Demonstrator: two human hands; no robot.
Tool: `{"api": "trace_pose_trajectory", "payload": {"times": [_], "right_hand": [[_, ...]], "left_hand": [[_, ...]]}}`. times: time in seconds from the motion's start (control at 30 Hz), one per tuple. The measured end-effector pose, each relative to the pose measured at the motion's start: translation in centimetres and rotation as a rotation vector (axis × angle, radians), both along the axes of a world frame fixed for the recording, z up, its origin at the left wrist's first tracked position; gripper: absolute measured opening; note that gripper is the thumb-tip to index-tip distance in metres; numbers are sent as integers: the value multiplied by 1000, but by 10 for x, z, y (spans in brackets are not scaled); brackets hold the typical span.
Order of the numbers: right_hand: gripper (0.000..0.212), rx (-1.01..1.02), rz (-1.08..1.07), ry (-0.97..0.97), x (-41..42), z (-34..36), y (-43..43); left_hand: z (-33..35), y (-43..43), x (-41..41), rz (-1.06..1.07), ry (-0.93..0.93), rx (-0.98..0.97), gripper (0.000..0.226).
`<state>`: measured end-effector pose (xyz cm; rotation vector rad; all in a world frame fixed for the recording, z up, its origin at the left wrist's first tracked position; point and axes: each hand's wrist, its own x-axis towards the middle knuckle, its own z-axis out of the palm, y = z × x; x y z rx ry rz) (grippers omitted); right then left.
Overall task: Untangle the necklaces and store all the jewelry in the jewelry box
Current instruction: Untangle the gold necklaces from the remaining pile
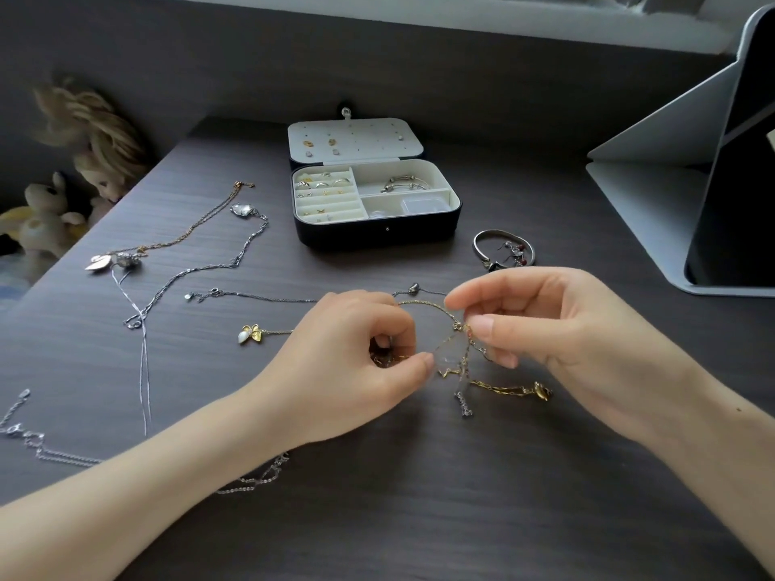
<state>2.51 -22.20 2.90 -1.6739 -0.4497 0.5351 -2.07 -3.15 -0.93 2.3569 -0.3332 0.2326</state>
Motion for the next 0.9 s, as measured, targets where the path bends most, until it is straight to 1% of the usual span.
{"api": "trace_pose_trajectory", "payload": {"times": [0.03,0.1,0.13,0.23,0.33,0.43,0.57,0.63,0.7,0.8,0.9], "right_hand": [[20,18,7,15,0,0,0],[15,13,-9,-9,0,1,0],[14,-18,-32,-50,0,1,1],[24,-172,-96,-209,0,-1,1],[23,-326,-74,-330,1,-2,0],[26,-400,-29,-403,1,-7,0],[27,-410,11,-457,-1,-14,3],[23,-390,21,-487,-2,-18,6],[11,-389,30,-528,-4,-19,9],[11,-383,12,-593,-6,-19,12],[8,-379,-12,-680,-8,-19,12]], "left_hand": [[0,0,0,1,-9,10,30],[0,1,0,9,-17,28,34],[0,2,0,10,-20,28,35],[2,3,0,9,-8,-14,32],[2,2,2,38,52,-121,27],[3,2,3,52,104,-181,25],[8,2,2,22,197,-330,24],[7,2,3,-8,223,-386,23],[6,2,4,-38,243,-405,24],[4,3,3,-83,259,-422,32],[5,2,3,-99,271,-429,29]]}}
